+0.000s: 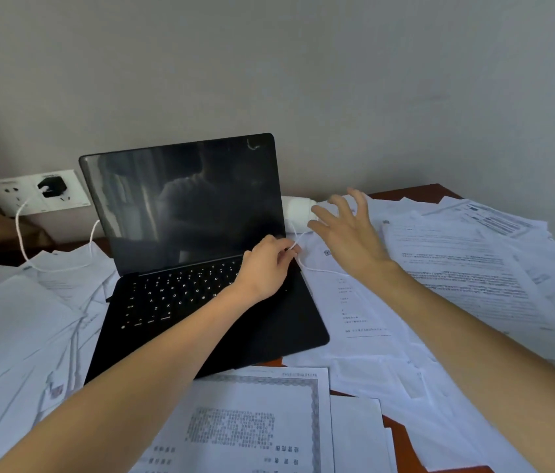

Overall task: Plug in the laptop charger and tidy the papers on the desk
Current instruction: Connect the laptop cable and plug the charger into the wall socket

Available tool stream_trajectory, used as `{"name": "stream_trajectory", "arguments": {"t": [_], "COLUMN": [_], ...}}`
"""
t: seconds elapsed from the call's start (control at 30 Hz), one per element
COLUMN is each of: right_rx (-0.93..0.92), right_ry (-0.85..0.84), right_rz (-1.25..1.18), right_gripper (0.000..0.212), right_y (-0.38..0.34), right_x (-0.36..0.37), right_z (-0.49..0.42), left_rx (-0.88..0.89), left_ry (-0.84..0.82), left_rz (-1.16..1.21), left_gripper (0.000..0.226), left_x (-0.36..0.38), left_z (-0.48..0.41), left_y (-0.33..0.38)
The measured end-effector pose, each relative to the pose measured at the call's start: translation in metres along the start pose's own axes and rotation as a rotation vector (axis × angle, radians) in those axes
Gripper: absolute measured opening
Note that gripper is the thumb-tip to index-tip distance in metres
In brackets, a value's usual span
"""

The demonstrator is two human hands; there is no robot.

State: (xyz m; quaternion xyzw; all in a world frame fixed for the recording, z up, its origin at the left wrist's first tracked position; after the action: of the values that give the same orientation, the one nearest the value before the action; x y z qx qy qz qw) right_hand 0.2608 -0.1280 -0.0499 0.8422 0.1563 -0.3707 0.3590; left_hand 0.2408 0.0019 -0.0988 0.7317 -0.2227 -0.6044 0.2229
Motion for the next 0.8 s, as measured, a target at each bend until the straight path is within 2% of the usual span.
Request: {"name": "stream_trajectory", "arguments": {"t": [0.03, 0.1, 0.17, 0.27, 0.33, 0.4, 0.53, 0.8], "right_rx": [-0.034, -0.062, 0.018, 0.141, 0.138, 0.156, 0.246, 0.395], "right_ry": [0.029, 0.077, 0.052, 0.015, 0.036, 0.028, -0.105, -0.221], "right_rz": [-0.103, -0.479, -0.766, -0.912, -0.859, -0.781, -0.595, -0.46], "right_gripper": [0.057, 0.047, 0.036, 0.03, 0.025, 0.022, 0.029, 0.024], "right_y": [-0.009, -0.026, -0.03, -0.023, -0.019, -0.015, -0.008, 0.0], "right_x": [0.002, 0.007, 0.018, 0.031, 0.031, 0.035, 0.05, 0.06], "right_z": [-0.001, 0.001, 0.005, 0.008, 0.007, 0.008, 0.011, 0.007], "left_rx": [0.014, 0.049, 0.059, 0.029, 0.032, 0.027, 0.027, 0.025], "left_ry": [-0.001, 0.006, 0.042, 0.098, 0.098, 0.11, 0.165, 0.151], "left_rz": [0.006, 0.029, 0.058, 0.116, 0.086, -0.05, -0.263, -0.323], "left_gripper": [0.022, 0.023, 0.02, 0.017, 0.018, 0.027, 0.037, 0.057], "left_x": [-0.001, -0.002, -0.004, -0.007, -0.003, 0.001, -0.001, 0.0], "left_z": [-0.001, -0.003, -0.005, -0.003, -0.002, -0.002, 0.004, 0.012], "left_y": [0.0, 0.003, 0.004, -0.001, -0.004, -0.009, -0.017, -0.026]}}
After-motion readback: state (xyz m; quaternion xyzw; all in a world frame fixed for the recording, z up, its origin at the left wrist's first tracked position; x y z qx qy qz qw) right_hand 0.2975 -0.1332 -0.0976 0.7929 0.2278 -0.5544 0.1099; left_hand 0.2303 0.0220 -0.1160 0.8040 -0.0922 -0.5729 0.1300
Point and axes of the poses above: each hand's wrist, its own z-axis away from the middle knuckle, its own x-axis out of the palm, y = z × x, the point moved 10 cm from there along -z, towards the middle knuckle, and after that the axes turned 9 degrees about -x, right-handed, at the moved point
